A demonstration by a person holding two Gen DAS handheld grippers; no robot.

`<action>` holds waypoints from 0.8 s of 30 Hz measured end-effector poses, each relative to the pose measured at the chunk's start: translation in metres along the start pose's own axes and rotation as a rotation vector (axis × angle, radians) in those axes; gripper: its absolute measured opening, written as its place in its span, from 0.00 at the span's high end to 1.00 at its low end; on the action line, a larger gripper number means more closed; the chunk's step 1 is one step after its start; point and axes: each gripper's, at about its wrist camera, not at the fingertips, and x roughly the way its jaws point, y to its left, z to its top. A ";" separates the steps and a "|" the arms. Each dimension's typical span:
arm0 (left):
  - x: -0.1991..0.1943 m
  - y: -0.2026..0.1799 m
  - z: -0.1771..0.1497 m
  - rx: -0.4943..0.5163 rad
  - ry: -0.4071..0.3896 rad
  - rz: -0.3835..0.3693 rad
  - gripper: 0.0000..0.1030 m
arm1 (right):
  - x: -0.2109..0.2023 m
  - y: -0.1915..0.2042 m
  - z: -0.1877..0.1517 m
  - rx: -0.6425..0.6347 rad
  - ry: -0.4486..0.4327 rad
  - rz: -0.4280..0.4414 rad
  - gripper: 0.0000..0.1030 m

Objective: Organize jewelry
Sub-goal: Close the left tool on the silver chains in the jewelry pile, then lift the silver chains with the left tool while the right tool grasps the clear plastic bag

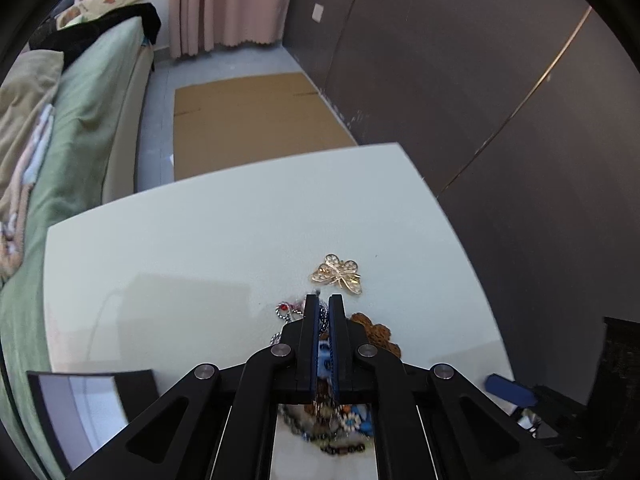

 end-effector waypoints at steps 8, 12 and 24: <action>-0.040 0.007 -0.004 -0.025 -0.062 -0.037 0.96 | 0.024 0.030 0.000 -0.059 0.054 0.014 0.38; -0.063 0.012 -0.009 -0.036 -0.096 -0.046 0.96 | 0.042 0.031 0.000 -0.039 0.107 0.009 0.87; -0.145 0.017 -0.012 -0.030 -0.254 -0.059 0.96 | 0.004 0.054 0.012 -0.064 -0.002 0.086 0.97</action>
